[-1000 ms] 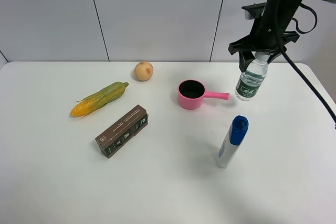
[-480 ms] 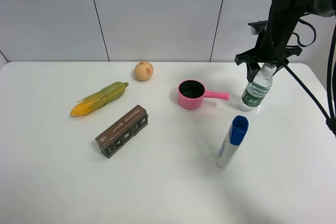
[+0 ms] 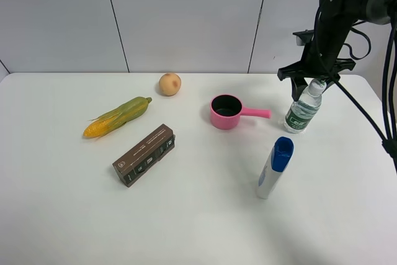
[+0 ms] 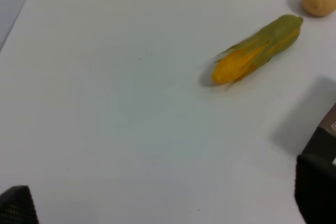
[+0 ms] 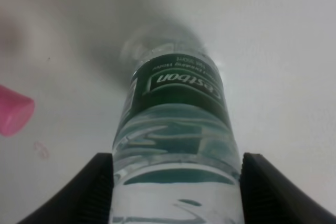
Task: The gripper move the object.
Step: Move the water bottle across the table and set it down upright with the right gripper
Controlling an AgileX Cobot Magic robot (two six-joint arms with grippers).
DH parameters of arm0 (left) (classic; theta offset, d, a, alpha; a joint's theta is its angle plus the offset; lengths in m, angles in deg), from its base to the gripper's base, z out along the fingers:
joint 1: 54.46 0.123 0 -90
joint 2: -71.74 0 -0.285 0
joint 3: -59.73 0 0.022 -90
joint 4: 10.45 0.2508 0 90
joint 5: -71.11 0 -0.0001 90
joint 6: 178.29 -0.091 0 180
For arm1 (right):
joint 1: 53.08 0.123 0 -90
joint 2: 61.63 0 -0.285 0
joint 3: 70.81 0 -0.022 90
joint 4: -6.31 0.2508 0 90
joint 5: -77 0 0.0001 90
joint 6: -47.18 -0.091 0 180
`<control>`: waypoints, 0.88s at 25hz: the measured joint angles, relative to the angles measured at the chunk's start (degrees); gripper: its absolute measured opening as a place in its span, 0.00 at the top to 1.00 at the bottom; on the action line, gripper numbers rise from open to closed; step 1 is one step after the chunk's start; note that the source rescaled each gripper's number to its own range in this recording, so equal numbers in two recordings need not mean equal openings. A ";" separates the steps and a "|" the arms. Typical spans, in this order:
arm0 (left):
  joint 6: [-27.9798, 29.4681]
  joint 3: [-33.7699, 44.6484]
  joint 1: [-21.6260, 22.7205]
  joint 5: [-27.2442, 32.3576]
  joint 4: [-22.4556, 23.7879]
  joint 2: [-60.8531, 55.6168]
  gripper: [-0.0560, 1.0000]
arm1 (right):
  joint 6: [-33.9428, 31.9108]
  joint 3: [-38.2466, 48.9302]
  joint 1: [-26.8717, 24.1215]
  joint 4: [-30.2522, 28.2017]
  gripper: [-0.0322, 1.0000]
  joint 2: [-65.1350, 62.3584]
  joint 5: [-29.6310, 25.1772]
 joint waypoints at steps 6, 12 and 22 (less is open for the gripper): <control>0.00 0.00 0.00 0.00 0.00 0.00 0.00 | -0.15 0.00 -0.58 0.19 0.97 0.19 0.15; 0.00 0.00 0.00 0.00 0.00 0.00 0.00 | -0.66 -0.35 -0.77 -0.17 0.97 0.74 3.20; 0.00 0.00 0.00 0.00 0.00 0.00 0.00 | -0.76 -0.47 -0.77 -0.80 0.97 1.03 4.62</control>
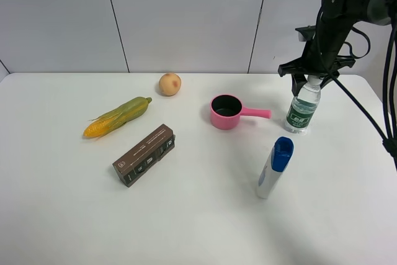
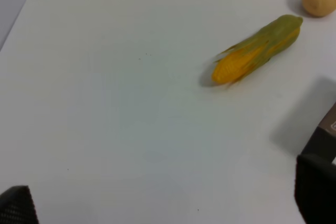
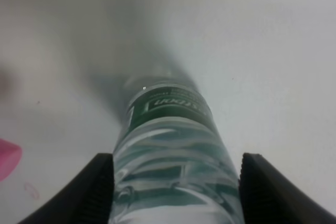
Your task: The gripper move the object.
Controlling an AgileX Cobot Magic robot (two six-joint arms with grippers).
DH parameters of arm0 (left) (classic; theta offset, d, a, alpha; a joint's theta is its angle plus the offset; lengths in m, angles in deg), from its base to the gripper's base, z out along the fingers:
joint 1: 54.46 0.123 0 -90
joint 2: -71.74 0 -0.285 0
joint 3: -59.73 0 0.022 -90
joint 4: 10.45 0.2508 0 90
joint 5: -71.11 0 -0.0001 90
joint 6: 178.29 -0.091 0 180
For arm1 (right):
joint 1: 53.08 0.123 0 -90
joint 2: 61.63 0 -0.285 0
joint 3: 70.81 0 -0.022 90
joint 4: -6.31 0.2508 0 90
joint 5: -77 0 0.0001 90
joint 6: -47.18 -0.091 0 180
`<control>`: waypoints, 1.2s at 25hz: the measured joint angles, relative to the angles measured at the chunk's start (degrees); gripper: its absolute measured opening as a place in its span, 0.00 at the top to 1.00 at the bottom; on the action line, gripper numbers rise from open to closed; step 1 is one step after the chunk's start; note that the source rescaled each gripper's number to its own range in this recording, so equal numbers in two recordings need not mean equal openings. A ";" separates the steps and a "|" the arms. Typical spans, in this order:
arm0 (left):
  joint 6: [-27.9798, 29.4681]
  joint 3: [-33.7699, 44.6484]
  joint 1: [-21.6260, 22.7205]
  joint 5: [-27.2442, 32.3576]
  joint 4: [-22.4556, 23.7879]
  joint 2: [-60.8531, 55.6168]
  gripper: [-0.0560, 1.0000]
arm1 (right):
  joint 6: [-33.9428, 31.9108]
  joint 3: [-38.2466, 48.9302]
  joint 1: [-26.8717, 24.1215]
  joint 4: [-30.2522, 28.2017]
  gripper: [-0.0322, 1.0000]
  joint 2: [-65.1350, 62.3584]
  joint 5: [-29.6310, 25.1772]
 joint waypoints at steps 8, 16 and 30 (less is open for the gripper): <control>0.00 0.00 0.00 0.00 0.00 0.00 0.00 | -0.63 0.00 0.00 -1.17 0.47 0.12 1.05; 0.00 0.00 0.00 0.00 0.00 0.00 0.00 | -2.32 0.00 0.00 -1.38 0.00 0.13 0.59; 0.00 0.00 0.00 0.00 0.00 0.00 0.00 | 0.87 0.12 0.00 -0.26 0.00 -25.52 -3.99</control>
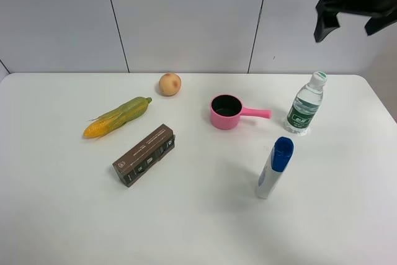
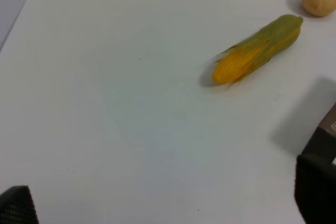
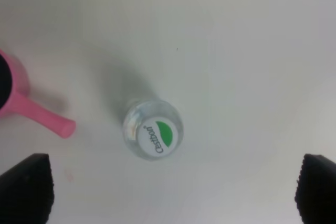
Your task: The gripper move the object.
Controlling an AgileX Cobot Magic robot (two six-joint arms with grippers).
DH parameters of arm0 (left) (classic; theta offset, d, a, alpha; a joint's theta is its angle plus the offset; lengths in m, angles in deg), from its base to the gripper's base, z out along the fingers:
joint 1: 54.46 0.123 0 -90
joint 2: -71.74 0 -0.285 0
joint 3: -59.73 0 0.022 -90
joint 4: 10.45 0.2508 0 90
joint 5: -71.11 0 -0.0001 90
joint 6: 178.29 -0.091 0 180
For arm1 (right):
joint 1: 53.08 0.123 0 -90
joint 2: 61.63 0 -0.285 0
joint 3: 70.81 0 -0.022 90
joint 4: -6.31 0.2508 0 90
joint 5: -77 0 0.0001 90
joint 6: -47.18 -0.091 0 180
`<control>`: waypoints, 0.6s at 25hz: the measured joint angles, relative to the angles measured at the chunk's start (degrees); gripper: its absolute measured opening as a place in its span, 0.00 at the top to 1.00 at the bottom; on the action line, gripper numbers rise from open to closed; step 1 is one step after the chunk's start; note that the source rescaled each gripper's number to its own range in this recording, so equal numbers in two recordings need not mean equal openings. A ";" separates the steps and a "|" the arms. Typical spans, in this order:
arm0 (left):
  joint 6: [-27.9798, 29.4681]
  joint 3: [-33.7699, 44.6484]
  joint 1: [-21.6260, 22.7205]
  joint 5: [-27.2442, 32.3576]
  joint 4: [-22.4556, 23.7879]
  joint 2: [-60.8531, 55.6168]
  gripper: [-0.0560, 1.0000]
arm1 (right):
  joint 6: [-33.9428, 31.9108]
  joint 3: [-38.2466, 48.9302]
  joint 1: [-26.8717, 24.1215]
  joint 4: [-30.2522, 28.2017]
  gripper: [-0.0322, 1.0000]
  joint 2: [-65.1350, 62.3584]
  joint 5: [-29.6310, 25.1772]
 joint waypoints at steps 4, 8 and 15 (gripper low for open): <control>0.00 0.00 0.00 0.00 0.00 0.00 0.00 | 0.00 0.00 0.00 -0.53 0.00 -7.61 -0.07; 0.00 0.00 0.00 0.00 0.00 0.00 0.00 | -0.53 0.12 0.00 -5.20 0.00 -11.72 -0.21; 0.00 0.00 0.00 0.00 0.00 0.00 0.00 | -0.87 4.76 -3.61 -7.39 0.00 -16.74 -0.28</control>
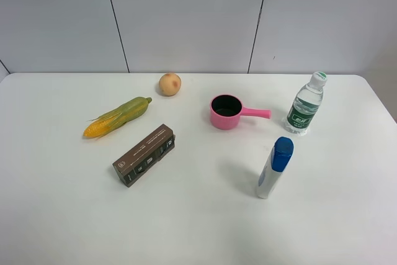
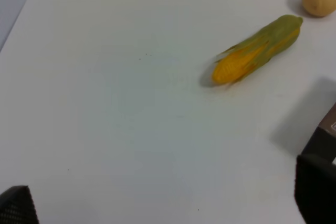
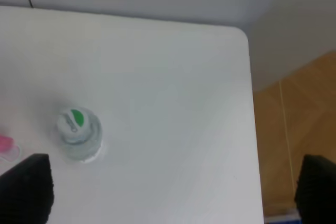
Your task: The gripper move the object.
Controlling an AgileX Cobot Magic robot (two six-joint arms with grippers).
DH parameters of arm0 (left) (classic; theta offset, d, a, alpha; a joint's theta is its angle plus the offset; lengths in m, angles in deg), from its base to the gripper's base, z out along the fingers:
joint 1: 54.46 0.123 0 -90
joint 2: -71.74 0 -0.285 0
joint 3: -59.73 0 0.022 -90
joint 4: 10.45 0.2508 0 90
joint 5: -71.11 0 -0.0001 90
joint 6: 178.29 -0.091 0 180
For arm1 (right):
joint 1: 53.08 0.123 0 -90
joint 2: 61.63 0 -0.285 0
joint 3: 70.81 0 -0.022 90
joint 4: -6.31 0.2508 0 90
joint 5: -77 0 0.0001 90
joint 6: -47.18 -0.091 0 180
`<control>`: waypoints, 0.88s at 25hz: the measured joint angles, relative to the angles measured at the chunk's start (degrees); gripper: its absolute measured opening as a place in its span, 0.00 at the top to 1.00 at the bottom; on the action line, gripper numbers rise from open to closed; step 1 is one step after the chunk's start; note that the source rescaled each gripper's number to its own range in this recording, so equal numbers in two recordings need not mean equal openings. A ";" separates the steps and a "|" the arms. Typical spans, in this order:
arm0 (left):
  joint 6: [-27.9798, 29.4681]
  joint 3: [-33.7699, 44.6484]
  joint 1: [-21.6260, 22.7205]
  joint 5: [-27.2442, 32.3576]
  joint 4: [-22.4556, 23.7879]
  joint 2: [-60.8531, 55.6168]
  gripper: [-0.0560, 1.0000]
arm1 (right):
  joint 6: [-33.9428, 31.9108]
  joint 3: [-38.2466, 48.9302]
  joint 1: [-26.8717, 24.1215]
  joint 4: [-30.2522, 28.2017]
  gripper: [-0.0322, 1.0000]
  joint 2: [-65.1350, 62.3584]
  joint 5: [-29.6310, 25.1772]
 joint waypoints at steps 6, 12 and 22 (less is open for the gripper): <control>0.00 0.00 0.00 0.00 0.00 0.00 0.00 | -0.82 15.42 -1.51 1.62 0.00 -9.62 -0.19; 0.00 0.00 0.00 0.00 0.00 0.00 0.00 | -6.77 30.12 -1.51 2.02 0.00 -26.73 -0.26; 0.00 0.00 0.00 0.00 0.00 0.00 0.00 | -10.30 49.73 -1.51 2.88 0.00 -53.43 -0.47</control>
